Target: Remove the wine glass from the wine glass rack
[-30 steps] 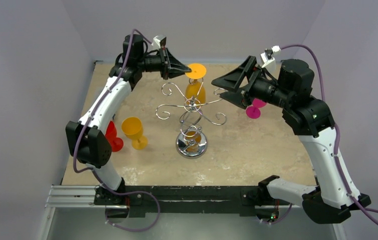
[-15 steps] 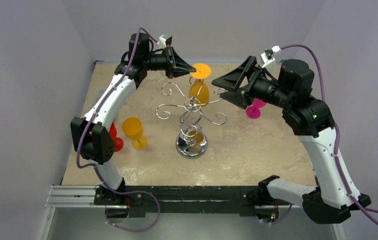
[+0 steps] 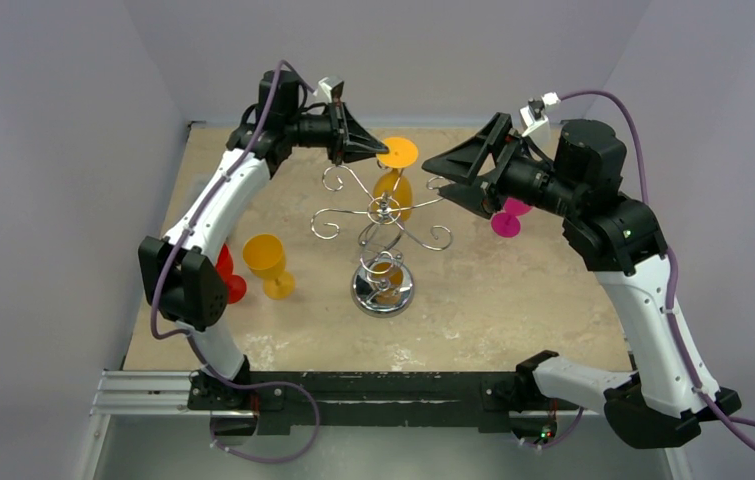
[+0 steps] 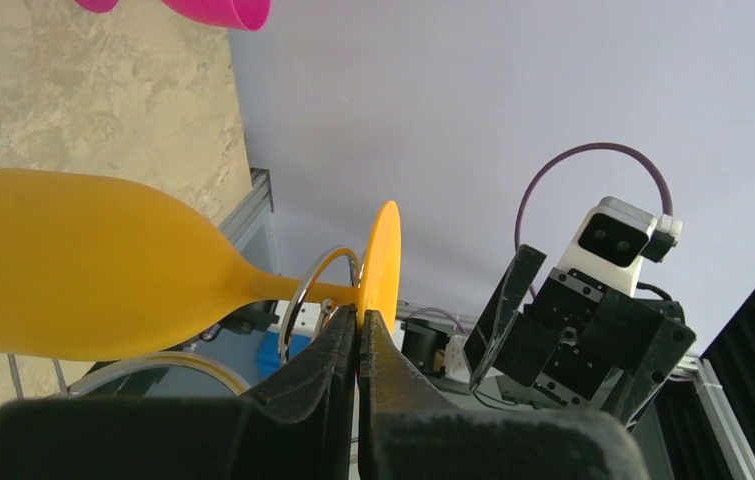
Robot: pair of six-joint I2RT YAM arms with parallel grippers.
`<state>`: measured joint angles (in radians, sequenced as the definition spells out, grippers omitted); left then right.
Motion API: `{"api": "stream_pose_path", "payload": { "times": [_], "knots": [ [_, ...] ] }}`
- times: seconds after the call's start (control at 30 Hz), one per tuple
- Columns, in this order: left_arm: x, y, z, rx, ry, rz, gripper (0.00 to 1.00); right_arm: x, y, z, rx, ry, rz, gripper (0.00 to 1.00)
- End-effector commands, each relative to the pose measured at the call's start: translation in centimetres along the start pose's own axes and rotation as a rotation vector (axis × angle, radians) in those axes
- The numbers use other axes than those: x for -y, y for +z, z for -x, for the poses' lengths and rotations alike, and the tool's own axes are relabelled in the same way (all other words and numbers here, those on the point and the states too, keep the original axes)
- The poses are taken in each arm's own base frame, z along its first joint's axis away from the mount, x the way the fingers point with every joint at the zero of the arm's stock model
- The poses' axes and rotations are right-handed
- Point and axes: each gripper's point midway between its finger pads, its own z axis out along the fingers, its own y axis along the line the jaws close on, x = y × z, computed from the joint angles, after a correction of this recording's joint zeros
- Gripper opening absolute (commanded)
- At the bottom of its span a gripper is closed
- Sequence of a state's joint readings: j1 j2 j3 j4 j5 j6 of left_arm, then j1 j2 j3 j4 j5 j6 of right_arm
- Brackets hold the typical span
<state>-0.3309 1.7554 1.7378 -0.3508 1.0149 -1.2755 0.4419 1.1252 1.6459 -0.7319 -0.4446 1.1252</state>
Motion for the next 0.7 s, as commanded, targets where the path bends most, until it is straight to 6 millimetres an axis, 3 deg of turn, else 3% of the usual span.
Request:
{"api": "stream_pose_path", "payload": {
  "times": [0.0,0.67],
  "knots": [
    [3.3,-1.7,-2.4,-0.017,0.117,-0.043,0.00,-1.2,-0.3,0.2,0.008,-0.022,0.049,0.81],
    [4.1,-2.7,-3.6,-0.019,0.133,-0.044,0.00,-1.5,-1.0,-0.2,-0.002,-0.021,0.058,0.80]
  ]
}}
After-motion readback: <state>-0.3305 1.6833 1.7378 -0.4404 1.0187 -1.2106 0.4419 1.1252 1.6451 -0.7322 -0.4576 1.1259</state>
